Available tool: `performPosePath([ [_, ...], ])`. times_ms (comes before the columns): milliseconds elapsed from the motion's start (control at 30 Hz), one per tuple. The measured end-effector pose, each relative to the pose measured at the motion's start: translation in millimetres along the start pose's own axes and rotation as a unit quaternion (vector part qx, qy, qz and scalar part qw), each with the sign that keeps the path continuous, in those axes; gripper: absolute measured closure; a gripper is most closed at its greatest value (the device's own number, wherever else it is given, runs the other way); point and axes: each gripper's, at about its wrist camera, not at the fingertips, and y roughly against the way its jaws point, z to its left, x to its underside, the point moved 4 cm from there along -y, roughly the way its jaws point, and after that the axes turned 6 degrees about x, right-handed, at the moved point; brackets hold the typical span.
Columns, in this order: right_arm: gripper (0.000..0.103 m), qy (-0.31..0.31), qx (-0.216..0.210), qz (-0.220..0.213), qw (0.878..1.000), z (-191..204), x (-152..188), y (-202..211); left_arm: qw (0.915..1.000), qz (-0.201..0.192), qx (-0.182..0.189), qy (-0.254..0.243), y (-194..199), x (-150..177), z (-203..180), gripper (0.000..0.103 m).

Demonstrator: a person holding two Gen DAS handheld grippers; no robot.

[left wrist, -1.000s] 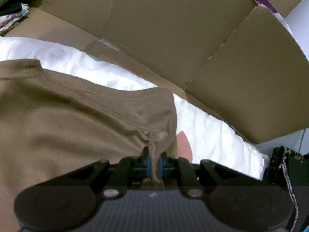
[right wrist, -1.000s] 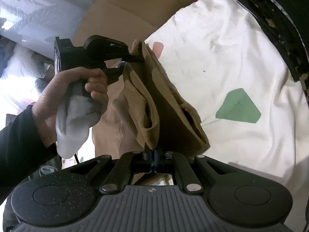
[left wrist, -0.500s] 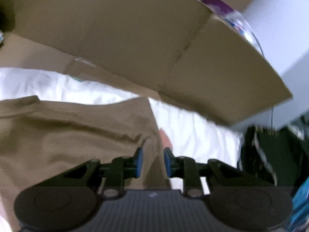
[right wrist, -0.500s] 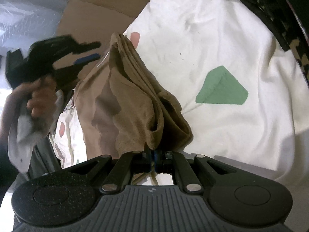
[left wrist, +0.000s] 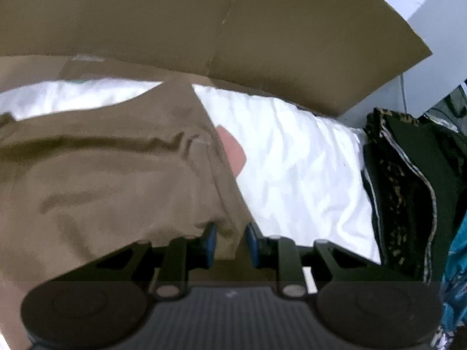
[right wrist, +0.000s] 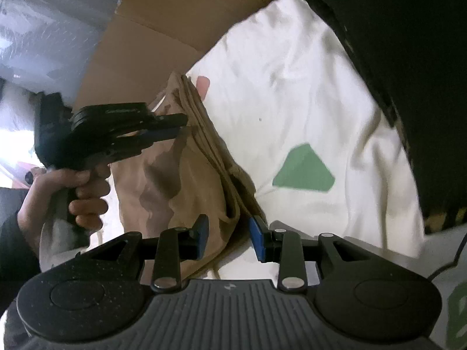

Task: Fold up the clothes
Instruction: 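Lower the shirt corner onto the bed and open both grippers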

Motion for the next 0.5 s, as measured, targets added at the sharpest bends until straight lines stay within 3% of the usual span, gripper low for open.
performPosePath([
  [233, 0.070, 0.017, 0.017, -0.008, 1.000, 9, -16, -12, 0.9999, -0.009, 0.002, -0.013, -14, -23, -3, 0.079],
  [500, 0.070, 0.043, 0.023, -0.017, 0.999, 20, -30, -21, 0.9983, -0.035, 0.005, -0.047, 20, -51, -1, 0.079],
])
